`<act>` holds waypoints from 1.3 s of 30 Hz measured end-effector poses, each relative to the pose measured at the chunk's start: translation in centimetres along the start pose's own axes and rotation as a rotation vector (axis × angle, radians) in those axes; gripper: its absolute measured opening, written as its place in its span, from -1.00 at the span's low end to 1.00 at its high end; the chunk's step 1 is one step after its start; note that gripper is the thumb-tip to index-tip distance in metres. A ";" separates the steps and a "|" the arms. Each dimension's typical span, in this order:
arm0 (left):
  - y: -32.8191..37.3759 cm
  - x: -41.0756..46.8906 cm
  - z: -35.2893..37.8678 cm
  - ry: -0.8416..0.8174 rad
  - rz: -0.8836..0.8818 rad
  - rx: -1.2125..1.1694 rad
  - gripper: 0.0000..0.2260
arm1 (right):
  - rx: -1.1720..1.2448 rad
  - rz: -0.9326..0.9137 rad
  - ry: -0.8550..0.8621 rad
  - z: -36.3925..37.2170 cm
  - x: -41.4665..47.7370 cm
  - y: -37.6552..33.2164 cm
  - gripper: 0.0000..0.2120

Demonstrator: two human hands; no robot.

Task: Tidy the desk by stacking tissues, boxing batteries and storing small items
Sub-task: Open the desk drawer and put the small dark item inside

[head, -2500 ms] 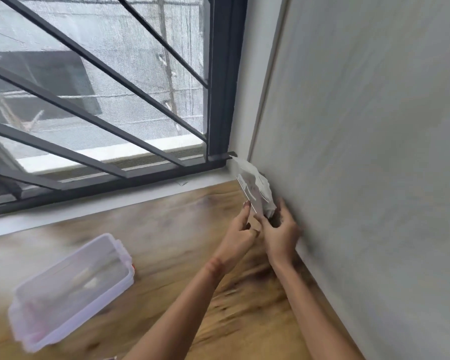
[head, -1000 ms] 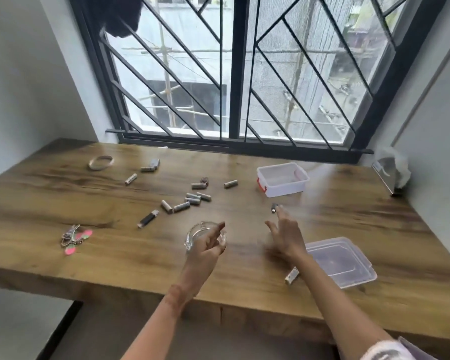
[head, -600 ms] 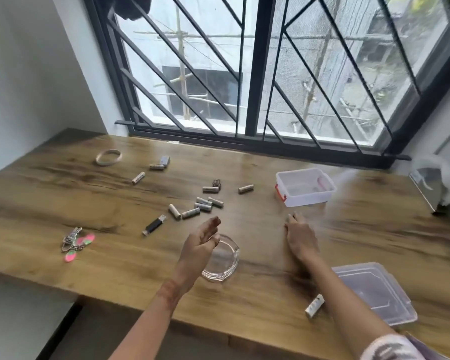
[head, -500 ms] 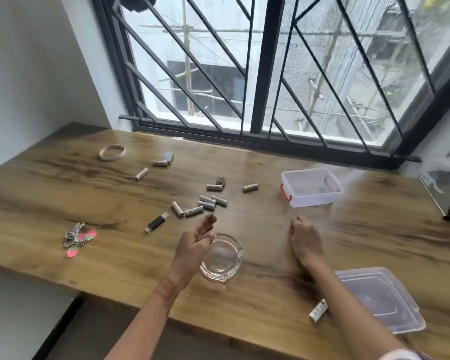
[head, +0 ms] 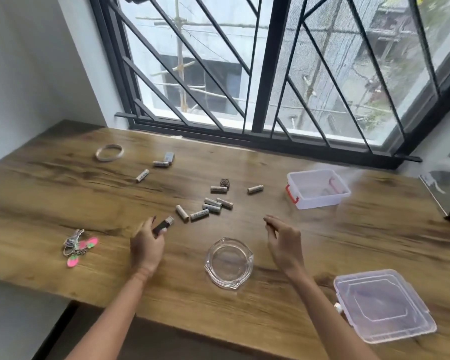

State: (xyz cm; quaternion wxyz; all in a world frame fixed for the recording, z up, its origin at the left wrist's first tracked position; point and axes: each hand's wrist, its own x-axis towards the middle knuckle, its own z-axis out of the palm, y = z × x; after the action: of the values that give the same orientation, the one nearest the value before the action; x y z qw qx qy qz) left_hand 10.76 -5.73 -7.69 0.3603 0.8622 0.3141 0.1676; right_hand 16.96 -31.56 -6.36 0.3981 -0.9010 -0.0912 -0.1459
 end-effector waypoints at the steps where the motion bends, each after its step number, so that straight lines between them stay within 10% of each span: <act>1: -0.5 0.2 0.1 -0.025 0.047 0.052 -0.63 | 0.021 0.001 -0.002 0.3 -0.5 -0.7 -0.78; 9: -2.1 1.0 -0.1 -0.077 0.139 0.236 -0.77 | 0.097 0.060 -0.005 1.5 -3.0 -4.6 -0.77; 15: -0.9 -1.3 -1.3 -0.103 -0.090 -0.200 -0.73 | 0.249 0.167 0.018 1.5 -5.2 -7.2 -0.77; 24: 3.2 -7.9 -2.9 -0.796 -0.289 -0.930 -0.83 | 0.412 0.235 0.063 1.8 -10.4 -10.6 -0.73; 39: 1.4 -17.9 -4.2 -0.902 -0.306 -1.013 -0.86 | 0.393 0.294 0.168 -0.9 -20.8 -10.7 -0.71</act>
State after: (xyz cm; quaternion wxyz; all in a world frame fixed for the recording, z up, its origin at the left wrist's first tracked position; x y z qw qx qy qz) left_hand -4.23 -16.17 -4.92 0.8333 0.5193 0.1345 -0.1337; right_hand -5.82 -26.12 -5.40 0.5888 -0.7946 0.0475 -0.1403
